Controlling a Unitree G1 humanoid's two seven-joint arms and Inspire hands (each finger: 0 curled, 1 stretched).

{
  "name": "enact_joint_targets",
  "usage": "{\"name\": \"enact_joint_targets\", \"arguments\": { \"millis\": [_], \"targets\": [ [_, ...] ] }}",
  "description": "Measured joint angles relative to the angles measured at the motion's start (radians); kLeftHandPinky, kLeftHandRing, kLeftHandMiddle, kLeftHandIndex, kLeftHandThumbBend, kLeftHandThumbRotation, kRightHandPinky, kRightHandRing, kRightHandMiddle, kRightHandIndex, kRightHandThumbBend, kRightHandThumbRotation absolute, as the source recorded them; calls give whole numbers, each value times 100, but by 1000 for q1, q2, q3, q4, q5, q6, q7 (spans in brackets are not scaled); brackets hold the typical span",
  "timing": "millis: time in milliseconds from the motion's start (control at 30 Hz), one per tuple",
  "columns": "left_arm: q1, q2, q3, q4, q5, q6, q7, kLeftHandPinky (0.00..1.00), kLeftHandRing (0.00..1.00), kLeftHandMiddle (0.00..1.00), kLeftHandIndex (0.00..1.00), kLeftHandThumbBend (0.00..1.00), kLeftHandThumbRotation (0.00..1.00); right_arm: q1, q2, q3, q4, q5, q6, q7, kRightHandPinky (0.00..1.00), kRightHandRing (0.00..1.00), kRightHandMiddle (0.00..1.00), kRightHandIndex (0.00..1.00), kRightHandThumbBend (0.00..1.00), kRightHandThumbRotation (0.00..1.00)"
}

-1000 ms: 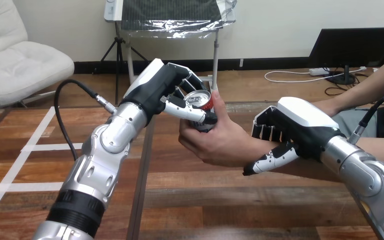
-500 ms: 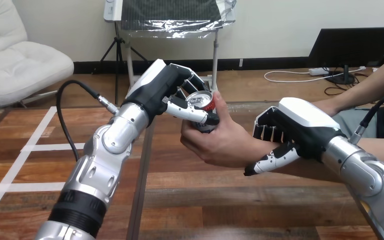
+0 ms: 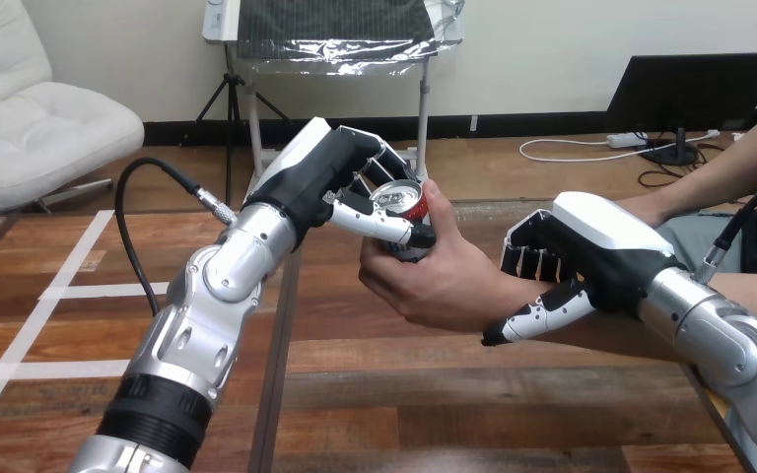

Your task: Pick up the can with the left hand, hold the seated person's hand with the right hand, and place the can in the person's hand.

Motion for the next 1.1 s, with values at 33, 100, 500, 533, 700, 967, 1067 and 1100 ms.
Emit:
{"name": "enact_joint_targets", "arguments": {
  "millis": [33, 100, 500, 533, 700, 967, 1067, 1100],
  "targets": [
    [0, 1, 0, -5, 0, 4, -4, 45, 53, 57, 58, 72, 15, 0, 0, -1, 0, 2, -1, 1, 28, 35, 42, 45, 93, 45],
    [2, 2, 0, -14, 0, 9, -13, 48, 56, 59, 61, 73, 23, 2, -1, -3, 0, 4, -6, 3, 28, 35, 43, 47, 96, 50],
    [37, 11, -1, -91, -5, 19, -54, 54, 63, 66, 68, 74, 48, 4, -24, -10, -10, 5, -52, 16, 28, 38, 51, 57, 100, 71],
    [44, 10, -1, -99, -6, 19, -57, 55, 63, 66, 69, 73, 50, 4, -26, -10, -13, 5, -54, 17, 28, 39, 52, 58, 100, 72],
    [70, 10, -1, -134, -10, 20, -66, 58, 66, 70, 72, 74, 64, 5, -34, -10, -30, 5, -58, 26, 28, 39, 54, 61, 100, 78],
    [103, 22, 0, -176, -17, 24, -75, 63, 71, 74, 75, 79, 80, 17, -39, -17, -48, 12, -53, 39, 29, 43, 57, 65, 100, 82],
    [116, 27, 0, -191, -17, 25, -79, 64, 73, 75, 76, 81, 84, 21, -39, -20, -54, 13, -51, 45, 31, 45, 58, 65, 100, 83],
    [121, 28, 0, -196, -17, 25, -80, 65, 73, 75, 76, 82, 85, 23, -39, -20, -57, 14, -51, 46, 32, 46, 59, 66, 100, 83]
  ]
}}
